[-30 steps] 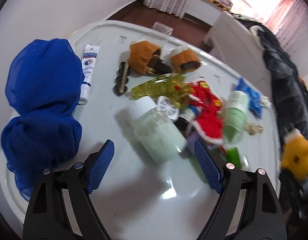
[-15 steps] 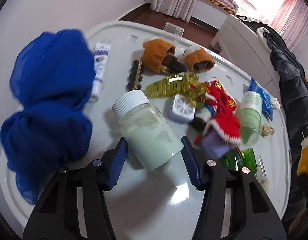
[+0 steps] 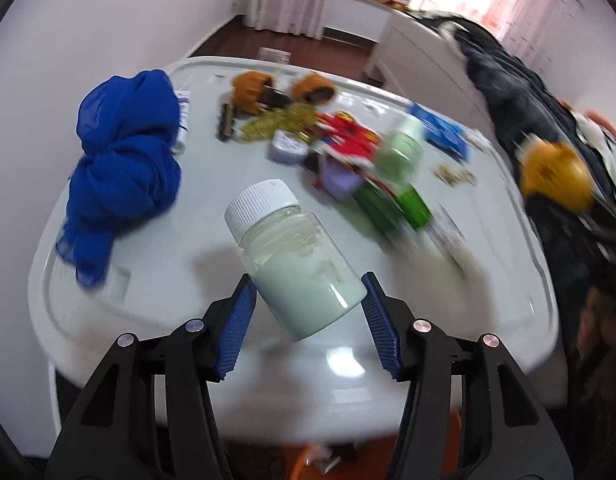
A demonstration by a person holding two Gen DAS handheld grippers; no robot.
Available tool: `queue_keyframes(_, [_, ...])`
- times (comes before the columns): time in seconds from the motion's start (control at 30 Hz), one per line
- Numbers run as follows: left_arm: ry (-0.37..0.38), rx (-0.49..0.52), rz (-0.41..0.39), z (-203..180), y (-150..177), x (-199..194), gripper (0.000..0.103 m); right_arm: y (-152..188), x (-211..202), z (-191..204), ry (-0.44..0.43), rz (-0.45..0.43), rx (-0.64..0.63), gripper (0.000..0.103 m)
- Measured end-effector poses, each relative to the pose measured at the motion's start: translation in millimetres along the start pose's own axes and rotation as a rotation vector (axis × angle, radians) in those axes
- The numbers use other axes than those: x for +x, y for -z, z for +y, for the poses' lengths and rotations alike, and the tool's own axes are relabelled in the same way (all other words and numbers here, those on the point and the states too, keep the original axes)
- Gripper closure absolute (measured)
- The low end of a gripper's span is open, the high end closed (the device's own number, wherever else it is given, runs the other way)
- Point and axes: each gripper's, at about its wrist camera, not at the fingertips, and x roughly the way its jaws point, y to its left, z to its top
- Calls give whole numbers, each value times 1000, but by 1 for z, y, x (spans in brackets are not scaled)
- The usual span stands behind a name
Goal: Collect trash
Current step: 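Release the jar, duck toy and green bottle into the orange bucket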
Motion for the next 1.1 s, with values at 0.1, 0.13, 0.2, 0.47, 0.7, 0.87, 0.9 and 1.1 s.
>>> queue_keyframes(0.1, [50, 74, 49, -15, 28, -19, 50, 20, -14, 7, -12, 15, 24, 15])
queue_keyframes(0.13, [64, 94, 66, -19, 35, -22, 50, 31, -20, 11, -17, 28, 28, 15])
queue_keyframes(0.2, [114, 162, 132, -32, 58, -29, 50, 53, -29, 21, -36, 59, 33, 15])
queue_keyframes(0.47, [207, 292, 362, -55, 138, -28, 50, 157, -48, 62, -118, 270, 72, 15])
queue_keyframes(0.7, [286, 222, 514, -50, 168, -11, 46, 200, -30, 78, -148, 455, 80, 14])
queue_keyframes(0.87, [274, 182, 487, -41, 162, -16, 31, 194, -33, 63, -160, 425, 167, 13])
queue_keyframes(0.9, [272, 180, 477, -39, 159, -17, 31, 189, -37, 60, -148, 400, 177, 12])
queue_keyframes(1.1, [216, 226, 318, -40, 127, -30, 31, 155, -52, 49, -61, 284, 124, 12])
